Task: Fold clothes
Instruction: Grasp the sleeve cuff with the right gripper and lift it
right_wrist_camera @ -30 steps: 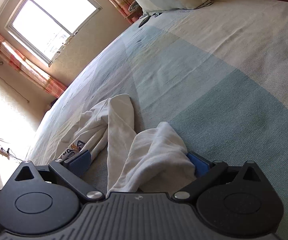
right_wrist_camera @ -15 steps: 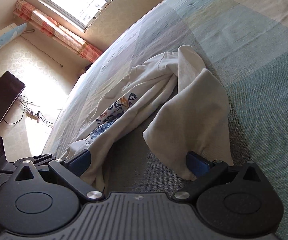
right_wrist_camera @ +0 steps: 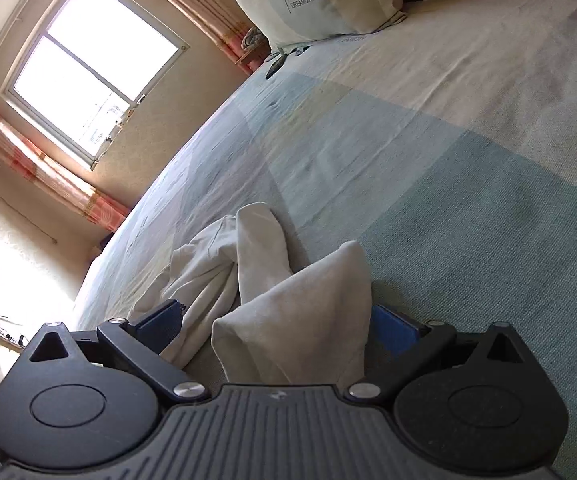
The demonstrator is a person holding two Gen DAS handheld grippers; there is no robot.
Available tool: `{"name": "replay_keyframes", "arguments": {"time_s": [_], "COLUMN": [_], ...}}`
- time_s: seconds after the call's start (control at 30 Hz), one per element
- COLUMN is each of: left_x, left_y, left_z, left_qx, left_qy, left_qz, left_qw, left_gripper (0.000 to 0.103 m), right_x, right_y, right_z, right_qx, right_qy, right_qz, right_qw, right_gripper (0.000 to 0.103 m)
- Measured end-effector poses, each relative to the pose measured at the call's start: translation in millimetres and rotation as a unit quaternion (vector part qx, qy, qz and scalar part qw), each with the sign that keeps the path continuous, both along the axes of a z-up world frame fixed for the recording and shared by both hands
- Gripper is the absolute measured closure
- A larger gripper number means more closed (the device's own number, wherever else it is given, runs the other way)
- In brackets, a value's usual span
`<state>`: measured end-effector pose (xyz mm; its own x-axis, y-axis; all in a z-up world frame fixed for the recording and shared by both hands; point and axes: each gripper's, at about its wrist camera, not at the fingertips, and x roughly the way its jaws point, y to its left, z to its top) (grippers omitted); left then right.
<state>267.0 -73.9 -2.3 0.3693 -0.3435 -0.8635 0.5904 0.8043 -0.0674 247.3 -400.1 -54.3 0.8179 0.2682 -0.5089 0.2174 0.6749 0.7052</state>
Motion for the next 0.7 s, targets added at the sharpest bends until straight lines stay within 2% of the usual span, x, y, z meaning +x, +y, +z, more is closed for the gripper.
{"name": "replay_keyframes", "arguments": {"time_s": [0.13, 0.23, 0.4, 0.53, 0.7], "left_x": [-2, -3, -3, -2, -3], "left_y": [7, 8, 13, 16, 12], "left_z": [-3, -5, -8, -13, -18], "left_qx": [0.002, -0.001, -0.005, -0.003, 0.001], "left_qy": [0.006, 0.011, 0.016, 0.022, 0.025], "left_qz": [0.009, 0.011, 0.015, 0.017, 0.003], "left_qw": [0.9999, 0.9999, 0.9998, 0.9996, 0.9997], "left_gripper": [0.010, 0.010, 0.010, 0.010, 0.010], "right_x": [18, 33, 38, 16, -13], "right_y": [28, 60, 100, 91, 55], "right_z": [5, 11, 14, 29, 31], "right_qx": [0.006, 0.010, 0.009, 0.007, -0.002], "right_qy": [-0.023, -0.032, -0.019, -0.029, -0.029], "right_qz": [0.041, 0.110, 0.188, 0.172, 0.096], "right_qw": [0.999, 0.993, 0.982, 0.985, 0.995], "right_gripper": [0.000, 0.000, 0.000, 0.000, 0.000]}}
